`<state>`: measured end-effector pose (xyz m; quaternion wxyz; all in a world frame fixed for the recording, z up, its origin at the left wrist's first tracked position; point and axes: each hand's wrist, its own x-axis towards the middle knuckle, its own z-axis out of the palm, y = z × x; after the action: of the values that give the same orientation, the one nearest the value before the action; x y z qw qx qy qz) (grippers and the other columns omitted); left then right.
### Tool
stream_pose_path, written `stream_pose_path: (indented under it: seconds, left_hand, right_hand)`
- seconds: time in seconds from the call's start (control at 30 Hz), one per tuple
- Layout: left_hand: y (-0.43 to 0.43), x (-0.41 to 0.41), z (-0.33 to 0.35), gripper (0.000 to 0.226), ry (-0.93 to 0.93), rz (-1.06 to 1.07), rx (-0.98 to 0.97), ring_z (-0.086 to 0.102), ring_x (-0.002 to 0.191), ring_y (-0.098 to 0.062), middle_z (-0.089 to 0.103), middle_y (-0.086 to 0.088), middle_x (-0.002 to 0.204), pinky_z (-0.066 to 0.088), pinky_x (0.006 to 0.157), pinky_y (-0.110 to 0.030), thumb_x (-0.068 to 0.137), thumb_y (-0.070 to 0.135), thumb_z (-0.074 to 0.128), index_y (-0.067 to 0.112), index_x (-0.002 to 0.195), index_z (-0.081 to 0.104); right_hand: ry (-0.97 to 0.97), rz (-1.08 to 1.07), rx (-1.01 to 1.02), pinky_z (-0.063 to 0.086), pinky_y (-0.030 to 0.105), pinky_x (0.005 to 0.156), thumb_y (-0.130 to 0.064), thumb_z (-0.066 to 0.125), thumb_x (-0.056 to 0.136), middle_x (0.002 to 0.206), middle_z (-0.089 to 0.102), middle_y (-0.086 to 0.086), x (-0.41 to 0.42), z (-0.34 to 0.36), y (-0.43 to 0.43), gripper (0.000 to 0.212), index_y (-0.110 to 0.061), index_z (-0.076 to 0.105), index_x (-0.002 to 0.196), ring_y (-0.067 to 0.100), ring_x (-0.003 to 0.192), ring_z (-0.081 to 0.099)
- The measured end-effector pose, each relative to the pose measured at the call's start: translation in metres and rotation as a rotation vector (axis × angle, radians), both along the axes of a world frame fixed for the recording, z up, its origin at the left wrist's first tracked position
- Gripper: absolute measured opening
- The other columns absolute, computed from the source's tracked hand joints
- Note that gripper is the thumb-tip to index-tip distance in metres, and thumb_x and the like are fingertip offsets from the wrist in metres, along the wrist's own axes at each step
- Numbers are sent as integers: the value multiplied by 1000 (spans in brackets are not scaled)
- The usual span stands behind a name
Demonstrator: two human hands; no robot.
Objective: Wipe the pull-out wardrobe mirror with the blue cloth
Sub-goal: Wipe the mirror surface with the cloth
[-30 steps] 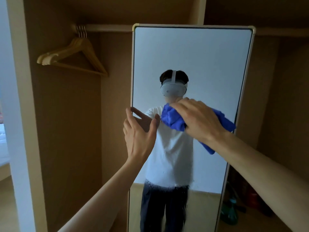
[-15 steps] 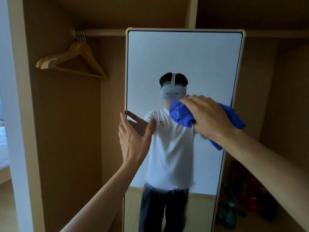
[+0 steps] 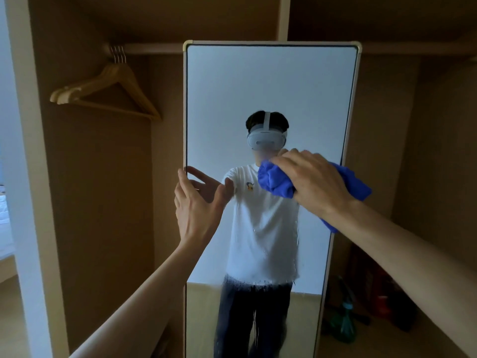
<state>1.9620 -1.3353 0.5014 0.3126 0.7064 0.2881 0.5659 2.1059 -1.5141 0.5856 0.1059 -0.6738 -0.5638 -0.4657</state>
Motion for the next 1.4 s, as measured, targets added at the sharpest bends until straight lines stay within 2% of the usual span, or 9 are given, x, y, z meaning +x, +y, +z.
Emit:
stream_pose_path:
  seconds: [0.2, 0.4, 0.53, 0.63, 0.77, 0.9, 1.07, 1.2, 1.4]
  left_hand:
    - [0, 9, -2, 107, 11, 45, 11, 22, 149, -30, 22, -8, 163, 31, 116, -58, 75, 81, 46, 31, 159, 2]
    - [6, 15, -9, 101, -19, 79, 27, 22, 149, -29, 23, -7, 162, 28, 117, -57, 78, 78, 48, 34, 157, 4]
    - [7, 16, -13, 99, -28, 91, 37, 23, 149, -29, 22, -6, 163, 28, 117, -57, 78, 78, 47, 34, 157, 6]
    - [5, 18, -10, 98, -23, 91, 32, 24, 149, -28, 23, -6, 162, 31, 115, -59, 79, 77, 48, 35, 157, 6]
    - [3, 16, -6, 97, -30, 75, 26, 26, 146, -28, 28, -6, 158, 33, 113, -61, 79, 76, 51, 39, 156, 4]
    - [5, 15, -9, 94, -30, 68, 36, 24, 148, -31, 25, -7, 160, 32, 113, -62, 84, 69, 55, 38, 156, 3]
    - [2, 19, -9, 91, -28, 104, 29, 23, 148, -32, 23, -10, 162, 30, 115, -60, 87, 63, 58, 35, 157, 7]
    - [2, 22, -8, 91, -40, 124, 18, 23, 149, -32, 23, -10, 162, 29, 116, -59, 89, 59, 60, 30, 158, 8]
    - [4, 23, -12, 91, -43, 136, 31, 24, 149, -32, 23, -9, 163, 30, 116, -60, 89, 59, 60, 28, 158, 9]
  right_hand:
    - [-3, -63, 48, 50, 47, 80, -4, 67, 81, 115, 61, 7, 11, 34, -8, 55, -15, 59, 134, 31, 101, 58]
    - [58, 65, 0, 48, 47, 85, 0, 66, 79, 113, 66, 6, 22, 1, -12, 52, -12, 62, 130, 29, 98, 59]
    - [50, 111, -38, 48, 49, 83, -3, 64, 81, 105, 64, 6, 30, -29, -14, 41, -10, 64, 121, 29, 91, 57]
    - [43, 131, -60, 50, 51, 81, -4, 66, 80, 106, 64, 9, 33, -43, -14, 42, -7, 65, 122, 30, 93, 58]
    - [38, 116, -73, 49, 53, 82, -16, 51, 91, 114, 64, 11, 33, -37, -18, 40, -7, 63, 129, 33, 94, 60]
    - [40, 36, -1, 49, 52, 84, -1, 68, 80, 119, 64, 8, 27, -11, -28, 57, -12, 59, 134, 32, 94, 60]
    - [52, -32, 72, 48, 50, 89, -1, 64, 84, 120, 63, 9, 31, 30, -41, 54, -14, 59, 136, 32, 102, 59]
    - [69, -30, 96, 50, 47, 81, 0, 65, 81, 115, 62, 9, 30, 19, -45, 55, -12, 62, 134, 32, 100, 58]
    - [126, 43, 10, 52, 50, 85, 2, 70, 80, 117, 64, 11, 36, -24, -50, 55, -6, 61, 134, 33, 98, 63]
